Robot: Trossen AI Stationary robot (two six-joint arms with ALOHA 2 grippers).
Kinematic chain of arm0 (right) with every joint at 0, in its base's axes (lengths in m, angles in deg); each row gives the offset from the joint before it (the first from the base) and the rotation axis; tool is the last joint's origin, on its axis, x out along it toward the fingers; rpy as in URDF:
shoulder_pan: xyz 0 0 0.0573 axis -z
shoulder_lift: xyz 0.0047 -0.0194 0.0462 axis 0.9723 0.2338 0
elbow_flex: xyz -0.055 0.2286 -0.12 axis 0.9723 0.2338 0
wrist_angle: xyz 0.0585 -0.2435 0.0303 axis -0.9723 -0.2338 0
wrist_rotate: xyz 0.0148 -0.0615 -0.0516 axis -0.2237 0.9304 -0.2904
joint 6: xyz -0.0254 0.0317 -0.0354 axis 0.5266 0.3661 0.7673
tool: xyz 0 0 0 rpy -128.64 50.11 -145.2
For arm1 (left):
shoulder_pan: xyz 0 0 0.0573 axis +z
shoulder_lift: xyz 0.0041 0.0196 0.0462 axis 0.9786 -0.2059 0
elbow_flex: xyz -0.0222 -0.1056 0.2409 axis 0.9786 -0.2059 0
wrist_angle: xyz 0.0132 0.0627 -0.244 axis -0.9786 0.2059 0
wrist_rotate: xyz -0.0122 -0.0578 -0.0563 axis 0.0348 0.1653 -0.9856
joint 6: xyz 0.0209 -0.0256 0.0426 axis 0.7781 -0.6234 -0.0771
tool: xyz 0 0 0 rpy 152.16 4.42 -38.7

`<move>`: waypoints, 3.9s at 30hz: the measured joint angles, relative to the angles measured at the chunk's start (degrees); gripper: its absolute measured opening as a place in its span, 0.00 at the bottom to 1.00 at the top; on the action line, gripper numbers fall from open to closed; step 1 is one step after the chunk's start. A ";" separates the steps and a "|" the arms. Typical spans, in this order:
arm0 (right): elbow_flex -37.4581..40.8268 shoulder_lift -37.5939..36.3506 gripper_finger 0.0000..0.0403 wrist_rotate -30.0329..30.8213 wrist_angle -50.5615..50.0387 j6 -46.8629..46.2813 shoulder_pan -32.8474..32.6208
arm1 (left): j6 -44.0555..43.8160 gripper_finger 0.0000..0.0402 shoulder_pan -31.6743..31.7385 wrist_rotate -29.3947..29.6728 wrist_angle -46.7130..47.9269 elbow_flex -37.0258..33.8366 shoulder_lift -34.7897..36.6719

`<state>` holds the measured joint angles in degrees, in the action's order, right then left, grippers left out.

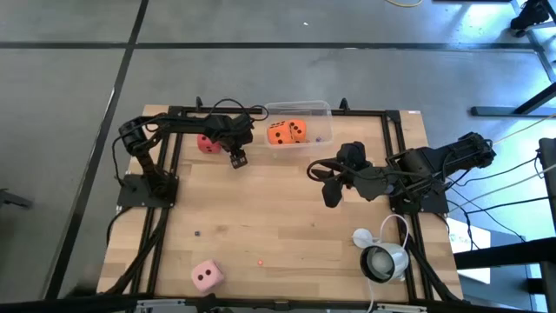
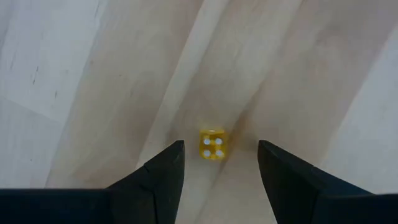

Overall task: Pick & Place Dice
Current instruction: Put the small yellow dice into the transparent bin

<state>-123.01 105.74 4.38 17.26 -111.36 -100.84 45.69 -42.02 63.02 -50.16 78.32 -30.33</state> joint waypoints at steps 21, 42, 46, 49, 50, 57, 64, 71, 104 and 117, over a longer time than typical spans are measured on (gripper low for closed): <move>0.00 0.00 0.43 0.00 0.02 0.04 -0.02 | 4.14 0.26 0.37 -0.56 -0.71 0.02 -1.36; 0.00 0.00 0.43 -0.13 0.02 0.35 0.00 | -4.97 0.03 0.33 -1.95 -0.88 -0.19 0.08; 0.00 0.00 0.43 -0.17 0.00 0.43 0.00 | -6.43 0.02 -0.44 -1.89 -0.43 -0.22 3.42; 0.00 0.00 0.43 -0.17 -0.07 0.44 0.00 | -7.55 0.02 -0.51 -1.92 0.29 -0.20 6.69; 0.00 0.00 0.43 -0.20 -0.09 0.44 0.00 | -8.38 0.02 -0.44 -1.96 0.36 -0.20 8.02; -0.02 0.00 0.43 -0.17 -0.33 1.33 -0.02 | -11.95 0.02 -0.48 -1.13 -0.09 -0.13 19.31; -0.02 0.00 0.43 -0.09 -0.33 1.33 0.01 | -19.40 0.02 -0.33 -2.83 -18.30 -0.07 27.97; -0.02 0.00 0.43 0.17 -0.33 1.36 1.57 | -26.52 0.02 -0.05 -8.83 -35.20 0.13 24.87; -0.02 0.00 0.43 -2.56 -0.32 0.00 1.92 | -9.14 0.02 -0.35 -4.21 3.97 32.76 -4.19; -0.02 0.00 0.43 -2.56 -0.33 -0.15 1.92 | -8.34 0.04 -0.44 -4.17 3.90 32.79 -4.16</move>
<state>-123.03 105.74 1.83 16.94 -111.51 -98.92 37.35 -42.46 58.85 -46.26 111.11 -34.49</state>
